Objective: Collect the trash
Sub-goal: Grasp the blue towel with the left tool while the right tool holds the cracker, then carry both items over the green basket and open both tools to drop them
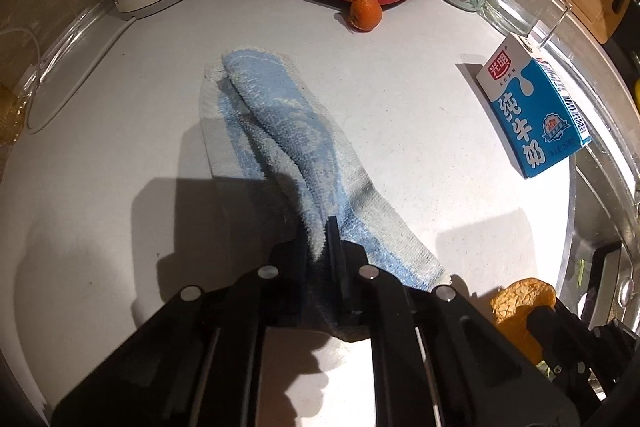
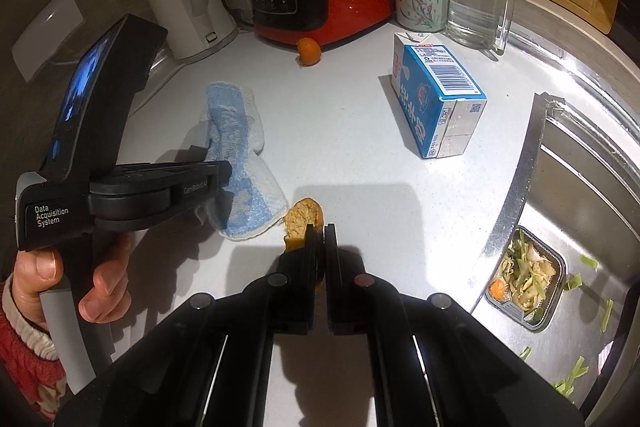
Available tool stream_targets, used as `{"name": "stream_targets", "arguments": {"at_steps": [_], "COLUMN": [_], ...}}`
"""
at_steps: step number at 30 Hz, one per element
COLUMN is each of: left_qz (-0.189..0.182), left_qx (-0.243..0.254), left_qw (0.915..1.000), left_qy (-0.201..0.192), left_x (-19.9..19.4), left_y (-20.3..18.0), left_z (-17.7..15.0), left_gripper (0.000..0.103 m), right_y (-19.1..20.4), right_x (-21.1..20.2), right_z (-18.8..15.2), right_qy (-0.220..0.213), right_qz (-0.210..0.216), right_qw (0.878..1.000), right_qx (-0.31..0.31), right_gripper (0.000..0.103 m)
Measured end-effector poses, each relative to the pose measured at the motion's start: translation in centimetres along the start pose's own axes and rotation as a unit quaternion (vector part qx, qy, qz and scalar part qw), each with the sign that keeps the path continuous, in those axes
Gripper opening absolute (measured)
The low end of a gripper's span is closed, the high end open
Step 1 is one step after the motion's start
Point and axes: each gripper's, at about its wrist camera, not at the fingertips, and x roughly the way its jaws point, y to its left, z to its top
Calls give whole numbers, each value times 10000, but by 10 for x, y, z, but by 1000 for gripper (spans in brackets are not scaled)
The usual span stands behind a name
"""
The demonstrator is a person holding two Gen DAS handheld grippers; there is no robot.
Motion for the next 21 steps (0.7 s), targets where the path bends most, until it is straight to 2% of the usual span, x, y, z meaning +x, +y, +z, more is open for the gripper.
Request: {"name": "stream_targets", "arguments": {"at_steps": [2,6,11,16,21], "left_qz": [-56,25,-9,17,59], "left_qx": [-83,-14,-27,11,321], "left_qw": [9999,9998,9993,9986,9979], "left_qy": [15,-207,-362,-528,-556], "left_x": [-6,-31,-66,-107,-140], "left_y": [5,11,20,23,17], "left_z": [-6,-26,-60,-107,-169], "left_gripper": [8,8,8,8,8], "right_y": [2,8,16,27,40], "right_x": [-8,-26,-50,-80,-110], "right_z": [-5,-20,-45,-78,-119], "right_qy": [-33,-74,-120,-146,-149], "right_qz": [14,33,100,202,341], "right_qw": [10000,10000,9999,9997,9993], "right_qx": [7,16,39,3,-28], "right_gripper": [5,5,5,5,5]}}
